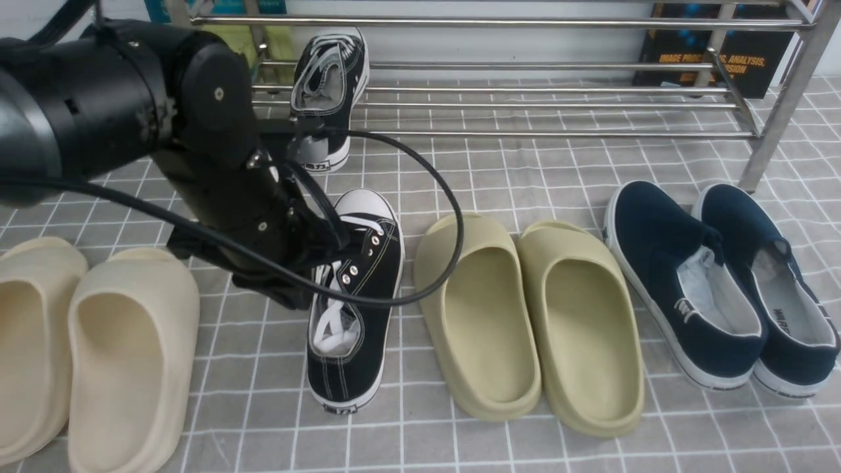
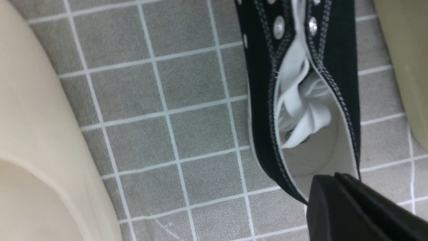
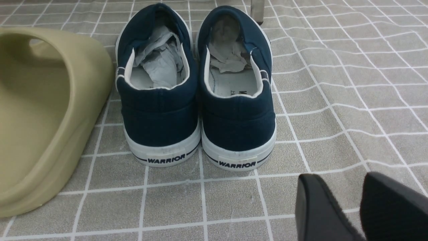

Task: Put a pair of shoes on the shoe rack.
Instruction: Use the left arm to grab the shoe closest to it, then use the left arm to put a shoe into the shoe rack

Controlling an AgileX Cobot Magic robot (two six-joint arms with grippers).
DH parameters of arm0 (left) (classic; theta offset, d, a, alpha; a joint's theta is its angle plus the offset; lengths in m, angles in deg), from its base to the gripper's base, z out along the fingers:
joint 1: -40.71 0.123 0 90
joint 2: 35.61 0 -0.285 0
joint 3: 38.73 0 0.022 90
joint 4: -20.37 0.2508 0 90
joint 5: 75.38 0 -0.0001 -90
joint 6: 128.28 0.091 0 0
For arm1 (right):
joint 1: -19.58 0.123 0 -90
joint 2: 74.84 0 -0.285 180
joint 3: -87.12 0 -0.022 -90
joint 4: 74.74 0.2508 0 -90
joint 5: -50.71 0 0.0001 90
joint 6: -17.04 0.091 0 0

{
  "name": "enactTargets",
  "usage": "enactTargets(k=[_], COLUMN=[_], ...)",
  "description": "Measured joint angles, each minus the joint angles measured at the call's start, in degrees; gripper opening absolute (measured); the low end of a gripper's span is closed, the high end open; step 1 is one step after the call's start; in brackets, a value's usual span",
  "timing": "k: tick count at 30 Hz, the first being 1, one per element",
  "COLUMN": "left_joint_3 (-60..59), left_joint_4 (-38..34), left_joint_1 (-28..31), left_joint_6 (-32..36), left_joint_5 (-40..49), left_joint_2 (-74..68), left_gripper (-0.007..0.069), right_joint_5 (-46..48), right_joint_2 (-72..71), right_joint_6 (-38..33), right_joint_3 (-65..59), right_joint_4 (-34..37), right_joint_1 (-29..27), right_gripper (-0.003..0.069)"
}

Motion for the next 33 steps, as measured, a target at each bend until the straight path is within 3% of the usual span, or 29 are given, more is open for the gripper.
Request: enactTargets(k=[7,11,15,20,22,33], left_joint_3=[-0.04,-0.04,-0.04,-0.04,-0.04,4.18], left_joint_4=[0.54,0.95,2.46,3.74,3.74,1.00], left_joint_1=[0.00,0.00,0.00,0.00,0.00,0.10], left_joint_6=[-3.48,-5.09,-7.40,-9.37,-9.43,-9.62], left_joint_5=[-1.28,-3.50,-4.62,-5.55,-5.70,-5.86], left_joint_2=[-3.19,-7.43,-11.96,-13.67,-12.60,-0.43], left_gripper=[0.0419,0.0472,0.0381,0.0074,-0.0014,-0.0013], right_joint_5=[0.00,0.00,0.00,0.00,0.00,0.00], right_joint_2=[0.00,0.00,0.00,0.00,0.00,0.00], right_joint_6=[0.00,0.00,0.00,0.00,0.00,0.00], right_joint_3=[0.00,0.00,0.00,0.00,0.00,0.00], right_joint_4=[0.00,0.00,0.00,0.00,0.00,0.00], right_joint_1=[0.00,0.00,0.00,0.00,0.00,0.00], right_gripper=[0.0239,0.0239,0.0239,0.0239,0.0239,0.0239])
